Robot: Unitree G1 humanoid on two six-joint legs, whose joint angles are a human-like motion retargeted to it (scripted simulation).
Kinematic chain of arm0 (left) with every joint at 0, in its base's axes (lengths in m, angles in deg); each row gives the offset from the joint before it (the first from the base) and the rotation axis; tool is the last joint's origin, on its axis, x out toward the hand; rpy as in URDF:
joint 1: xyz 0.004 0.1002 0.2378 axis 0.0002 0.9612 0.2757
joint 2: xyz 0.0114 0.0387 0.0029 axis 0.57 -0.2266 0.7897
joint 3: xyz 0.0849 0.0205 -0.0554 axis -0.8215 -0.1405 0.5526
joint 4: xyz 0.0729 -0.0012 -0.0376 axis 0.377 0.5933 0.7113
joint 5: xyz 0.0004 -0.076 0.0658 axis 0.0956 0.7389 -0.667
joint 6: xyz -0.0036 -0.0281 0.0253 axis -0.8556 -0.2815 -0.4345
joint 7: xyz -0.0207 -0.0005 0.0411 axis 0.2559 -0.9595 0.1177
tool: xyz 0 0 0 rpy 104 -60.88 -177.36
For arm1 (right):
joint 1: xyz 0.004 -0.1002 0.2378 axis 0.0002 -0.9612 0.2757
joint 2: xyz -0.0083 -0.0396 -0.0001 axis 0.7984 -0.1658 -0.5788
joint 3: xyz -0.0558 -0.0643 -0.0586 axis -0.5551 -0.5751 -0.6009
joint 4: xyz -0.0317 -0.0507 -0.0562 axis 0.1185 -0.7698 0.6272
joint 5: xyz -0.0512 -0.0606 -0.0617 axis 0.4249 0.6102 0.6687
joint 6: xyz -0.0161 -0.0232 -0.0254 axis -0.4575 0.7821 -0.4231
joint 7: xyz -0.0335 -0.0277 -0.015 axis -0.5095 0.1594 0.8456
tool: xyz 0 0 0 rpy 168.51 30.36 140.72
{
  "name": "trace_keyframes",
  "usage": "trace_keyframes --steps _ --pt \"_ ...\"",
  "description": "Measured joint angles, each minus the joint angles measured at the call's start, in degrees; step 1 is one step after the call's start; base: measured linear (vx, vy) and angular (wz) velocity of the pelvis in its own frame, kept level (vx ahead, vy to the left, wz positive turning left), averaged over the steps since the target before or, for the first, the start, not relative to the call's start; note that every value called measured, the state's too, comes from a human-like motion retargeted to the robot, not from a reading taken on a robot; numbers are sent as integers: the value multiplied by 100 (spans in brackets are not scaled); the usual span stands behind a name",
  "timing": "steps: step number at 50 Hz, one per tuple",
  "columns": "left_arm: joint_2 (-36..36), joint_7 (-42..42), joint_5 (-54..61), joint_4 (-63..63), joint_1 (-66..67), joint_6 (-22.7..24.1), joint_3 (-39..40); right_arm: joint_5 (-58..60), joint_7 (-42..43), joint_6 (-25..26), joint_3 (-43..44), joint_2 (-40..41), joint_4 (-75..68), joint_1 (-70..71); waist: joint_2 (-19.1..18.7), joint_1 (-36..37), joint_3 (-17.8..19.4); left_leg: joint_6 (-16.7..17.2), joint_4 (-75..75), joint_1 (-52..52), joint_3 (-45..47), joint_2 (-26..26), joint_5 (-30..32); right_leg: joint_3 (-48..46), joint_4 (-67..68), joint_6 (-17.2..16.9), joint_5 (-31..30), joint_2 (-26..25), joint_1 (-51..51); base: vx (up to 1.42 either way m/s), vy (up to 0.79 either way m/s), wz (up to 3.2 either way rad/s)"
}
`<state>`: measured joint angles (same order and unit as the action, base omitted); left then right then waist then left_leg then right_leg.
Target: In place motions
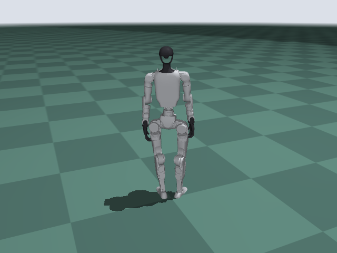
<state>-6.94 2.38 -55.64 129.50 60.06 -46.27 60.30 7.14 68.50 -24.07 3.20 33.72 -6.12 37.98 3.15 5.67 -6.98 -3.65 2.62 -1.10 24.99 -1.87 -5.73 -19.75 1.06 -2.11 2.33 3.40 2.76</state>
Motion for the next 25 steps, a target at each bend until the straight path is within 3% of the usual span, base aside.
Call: trace_keyframes --steps 4,25 --pt "-13 -74 -146 128 -25 -176 21 -57 -101 -40 -78 54 38 95 -78 -270 -110 80 27 -6 -25 82 -12 -33 -20 41 46 -69 -8 -3 -10 4" --pt "-60 261 28 -597 -742 -122 -390 -301 96 114 182 -81 -377 -180 -71 -371 -221 320 101 68 150 287 58 101 -210 283 -9 -346 -69 -1 -8 -5"
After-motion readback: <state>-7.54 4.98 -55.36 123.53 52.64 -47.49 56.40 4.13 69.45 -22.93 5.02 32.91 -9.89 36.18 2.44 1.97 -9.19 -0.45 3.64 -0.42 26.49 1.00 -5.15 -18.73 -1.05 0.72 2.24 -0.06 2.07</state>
